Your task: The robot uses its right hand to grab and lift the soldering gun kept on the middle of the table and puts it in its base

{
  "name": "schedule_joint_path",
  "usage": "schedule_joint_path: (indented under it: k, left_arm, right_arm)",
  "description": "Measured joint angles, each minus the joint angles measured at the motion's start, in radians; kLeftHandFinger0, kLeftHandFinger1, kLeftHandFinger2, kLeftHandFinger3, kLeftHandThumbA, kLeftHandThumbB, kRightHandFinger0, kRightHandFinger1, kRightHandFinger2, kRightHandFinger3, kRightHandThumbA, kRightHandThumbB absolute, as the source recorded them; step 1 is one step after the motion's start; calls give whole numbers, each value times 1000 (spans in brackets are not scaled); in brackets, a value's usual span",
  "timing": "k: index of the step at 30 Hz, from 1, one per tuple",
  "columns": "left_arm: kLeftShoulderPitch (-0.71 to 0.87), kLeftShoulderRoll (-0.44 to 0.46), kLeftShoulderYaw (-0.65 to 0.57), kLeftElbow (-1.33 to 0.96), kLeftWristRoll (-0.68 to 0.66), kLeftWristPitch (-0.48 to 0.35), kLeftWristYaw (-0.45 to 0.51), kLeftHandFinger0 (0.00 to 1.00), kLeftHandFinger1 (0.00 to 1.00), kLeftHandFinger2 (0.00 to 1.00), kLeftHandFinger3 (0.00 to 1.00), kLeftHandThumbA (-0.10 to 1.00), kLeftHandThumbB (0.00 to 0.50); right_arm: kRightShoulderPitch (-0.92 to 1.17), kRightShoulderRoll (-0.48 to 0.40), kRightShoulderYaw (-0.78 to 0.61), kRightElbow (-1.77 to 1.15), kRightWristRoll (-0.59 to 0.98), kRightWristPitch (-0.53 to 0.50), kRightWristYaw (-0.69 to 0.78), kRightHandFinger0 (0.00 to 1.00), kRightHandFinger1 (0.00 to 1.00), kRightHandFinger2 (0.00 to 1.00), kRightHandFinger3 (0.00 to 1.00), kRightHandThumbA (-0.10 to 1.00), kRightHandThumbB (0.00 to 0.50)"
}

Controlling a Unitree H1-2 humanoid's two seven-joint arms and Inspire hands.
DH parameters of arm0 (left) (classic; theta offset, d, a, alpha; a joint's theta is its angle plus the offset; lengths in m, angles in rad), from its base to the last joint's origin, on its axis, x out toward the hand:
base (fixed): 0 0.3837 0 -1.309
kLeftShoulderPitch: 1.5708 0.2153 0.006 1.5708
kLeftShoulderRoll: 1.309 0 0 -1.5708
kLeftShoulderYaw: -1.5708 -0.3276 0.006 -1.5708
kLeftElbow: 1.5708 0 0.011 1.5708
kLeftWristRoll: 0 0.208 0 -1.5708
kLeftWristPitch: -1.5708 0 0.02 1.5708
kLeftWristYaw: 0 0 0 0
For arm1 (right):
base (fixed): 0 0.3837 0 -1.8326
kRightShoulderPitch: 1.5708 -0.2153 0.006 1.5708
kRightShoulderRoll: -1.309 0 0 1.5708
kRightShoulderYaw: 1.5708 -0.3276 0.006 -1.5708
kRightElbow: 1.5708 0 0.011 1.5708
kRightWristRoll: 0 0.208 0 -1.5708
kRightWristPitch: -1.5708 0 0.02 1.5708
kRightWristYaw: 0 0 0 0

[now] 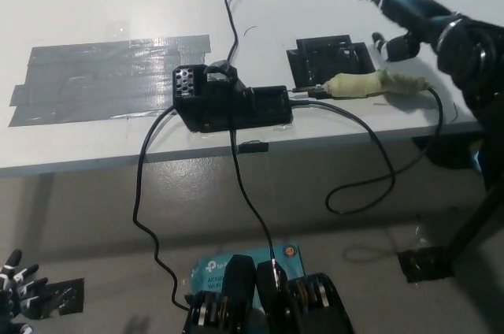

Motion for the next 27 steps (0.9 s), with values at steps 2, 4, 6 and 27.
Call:
schedule_joint_path:
  k: [2,4,6,27]
  left_arm:
    - [0,1,0,-1,0,0,0,815,872,944,1000,1000,274]
    - [2,2,-1,-7,0,0,0,812,869,941,1000,1000,277]
    - [4,3,-1,-13,0,0,0,812,875,936,1000,1000,276]
    - [4,25,-38,-35,0,0,0,828,893,947,1000,1000,266]
  right_arm:
    - [0,1,18,9,-17,-9,5,1000,1000,1000,1000,177,294]
    - [0,1,31,36,-30,-15,7,1000,1000,1000,1000,172,294]
    - [0,1,43,72,-46,-18,7,1000,1000,1000,1000,171,313]
    - [7,94,45,251,-114,-12,-7,1000,1000,1000,1000,106,339]
